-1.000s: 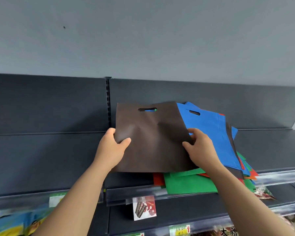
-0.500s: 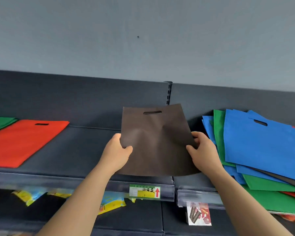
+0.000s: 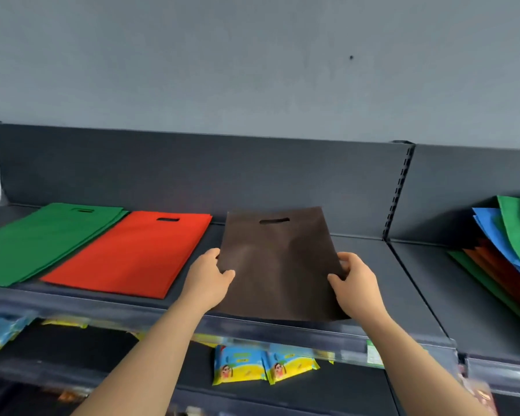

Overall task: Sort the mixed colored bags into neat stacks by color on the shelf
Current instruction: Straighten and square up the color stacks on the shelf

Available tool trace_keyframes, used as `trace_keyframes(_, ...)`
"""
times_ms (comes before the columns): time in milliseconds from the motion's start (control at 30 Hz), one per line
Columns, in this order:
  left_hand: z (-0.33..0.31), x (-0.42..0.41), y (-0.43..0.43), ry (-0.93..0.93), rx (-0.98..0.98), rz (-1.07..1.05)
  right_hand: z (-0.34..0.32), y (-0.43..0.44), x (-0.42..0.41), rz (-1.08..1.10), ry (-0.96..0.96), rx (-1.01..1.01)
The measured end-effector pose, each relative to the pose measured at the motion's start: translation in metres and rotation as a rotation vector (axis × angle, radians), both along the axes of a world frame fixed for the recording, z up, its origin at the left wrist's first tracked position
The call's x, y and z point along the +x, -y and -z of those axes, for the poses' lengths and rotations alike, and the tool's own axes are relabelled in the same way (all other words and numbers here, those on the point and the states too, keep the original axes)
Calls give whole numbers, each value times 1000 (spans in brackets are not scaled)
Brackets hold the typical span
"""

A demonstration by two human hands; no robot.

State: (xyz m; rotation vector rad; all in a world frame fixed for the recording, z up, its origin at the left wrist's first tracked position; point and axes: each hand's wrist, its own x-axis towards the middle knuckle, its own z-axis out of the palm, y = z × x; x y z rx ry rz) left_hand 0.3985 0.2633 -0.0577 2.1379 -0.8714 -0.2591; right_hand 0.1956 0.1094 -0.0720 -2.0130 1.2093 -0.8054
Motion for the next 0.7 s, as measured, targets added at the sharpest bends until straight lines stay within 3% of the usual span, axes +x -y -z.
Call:
trace_keyframes(300, 31, 61, -2, 60, 177, -48, 26, -13, 55, 26, -111, 83)
trace_keyframes(500, 43, 67, 3, 305, 282, -40, 29, -17, 63, 53, -381, -23)
trace_keyframes(700, 39, 55, 3, 523, 271, -12, 21, -21, 57, 39, -478, -158)
